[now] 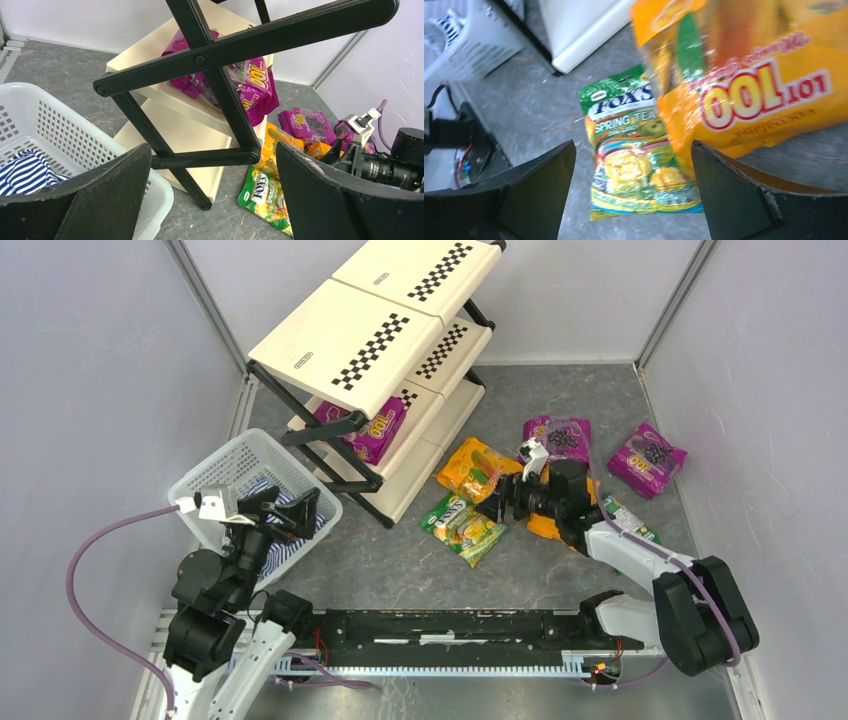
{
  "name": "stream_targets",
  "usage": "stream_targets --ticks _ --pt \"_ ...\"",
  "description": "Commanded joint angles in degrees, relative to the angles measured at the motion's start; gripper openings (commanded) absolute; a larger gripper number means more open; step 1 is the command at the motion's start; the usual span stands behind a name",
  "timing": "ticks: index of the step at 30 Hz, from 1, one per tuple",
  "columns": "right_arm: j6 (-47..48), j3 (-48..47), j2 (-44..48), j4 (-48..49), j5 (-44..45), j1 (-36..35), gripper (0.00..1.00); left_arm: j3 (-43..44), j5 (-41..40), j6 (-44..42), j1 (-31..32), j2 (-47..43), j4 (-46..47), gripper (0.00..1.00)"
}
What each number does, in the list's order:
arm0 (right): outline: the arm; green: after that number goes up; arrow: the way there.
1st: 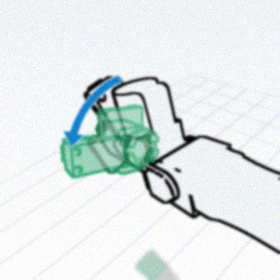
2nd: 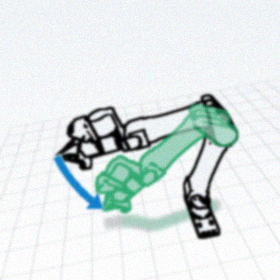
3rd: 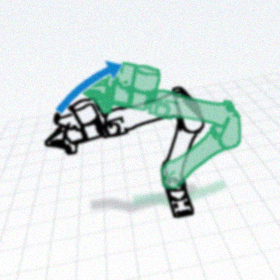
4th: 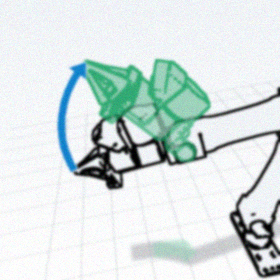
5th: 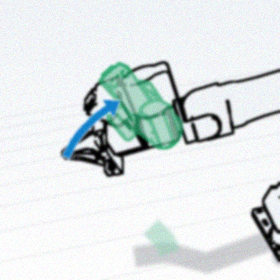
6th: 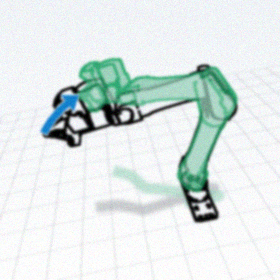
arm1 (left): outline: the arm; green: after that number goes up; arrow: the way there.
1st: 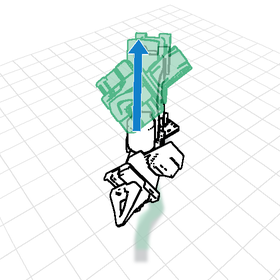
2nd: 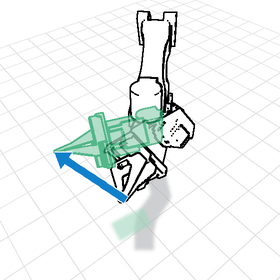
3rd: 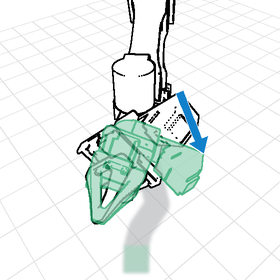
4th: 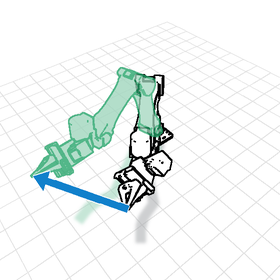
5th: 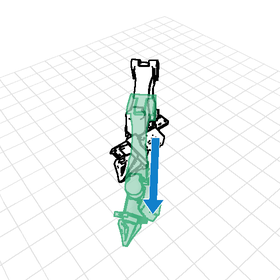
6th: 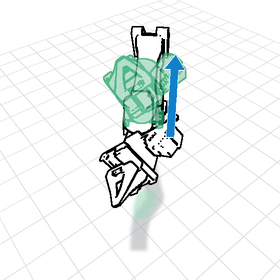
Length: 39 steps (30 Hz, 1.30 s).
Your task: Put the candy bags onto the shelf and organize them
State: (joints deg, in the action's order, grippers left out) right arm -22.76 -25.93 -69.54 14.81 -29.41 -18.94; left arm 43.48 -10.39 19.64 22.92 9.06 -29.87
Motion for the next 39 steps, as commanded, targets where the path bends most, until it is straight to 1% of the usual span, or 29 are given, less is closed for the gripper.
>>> stream_targets --ticks 1,3,4,5,7,10,13,17,21,25,28,31,36,39 --pt "0.82 -0.15 5.15 -2.71 3.98 -2.07 0.93 -0.22 -0.59 -1.97 0.04 0.99 1.68 1.00" --pt "3.15 -0.87 8.83 -8.16 18.58 -1.86 0.98 -0.15 -0.44 -1.93 0.04 1.29 1.49 1.00" --pt "3.04 -0.60 10.50 -9.19 23.51 -1.68 0.98 -0.15 -0.30 -1.97 0.06 1.48 1.43 1.00" --pt "2.71 -0.22 11.76 -8.47 25.08 -1.41 0.98 -0.13 -0.25 -1.97 0.07 1.63 1.37 1.00" --pt "0.49 -0.29 11.93 -7.60 25.45 -1.30 0.98 -0.12 0.07 -1.97 0.09 1.83 1.22 1.00" --pt "-8.67 -2.54 8.01 -10.29 28.51 -1.31 0.98 -0.11 0.18 -1.97 0.10 2.04 1.29 1.00" --pt "-15.32 -4.71 1.94 -10.76 26.80 -1.34 0.98 -0.07 0.44 -1.91 0.08 2.41 1.34 1.00" --pt "-21.93 -3.35 -2.80 -4.85 28.59 -1.24 0.98 -0.02 0.72 -1.97 0.10 2.53 1.22 1.00" --pt "-23.98 -4.50 -6.35 -3.18 30.13 -1.32 0.98 -0.02 0.89 -2.05 0.07 2.32 1.26 1.00" --pt "-26.30 -1.64 -7.25 4.20 29.55 -1.28 0.98 -0.15 0.90 -2.06 0.09 1.93 1.28 1.00" --pt "-28.64 -0.91 -8.89 6.63 29.57 -1.27 0.98 -0.13 0.88 -2.05 0.10 2.10 1.38 1.00" --pt "-29.97 -1.84 -11.34 7.56 29.51 -1.22 0.98 -0.15 1.22 -2.04 0.03 2.40 1.38 1.00" --pt "-31.20 -4.23 -15.27 7.42 26.92 -1.34 0.98 -0.02 1.79 -2.13 -0.04 2.88 1.31 1.00" --pt "-31.25 -4.07 -16.40 8.08 26.20 -1.30 0.98 -0.07 1.87 -2.17 0.01 3.15 1.33 1.00"
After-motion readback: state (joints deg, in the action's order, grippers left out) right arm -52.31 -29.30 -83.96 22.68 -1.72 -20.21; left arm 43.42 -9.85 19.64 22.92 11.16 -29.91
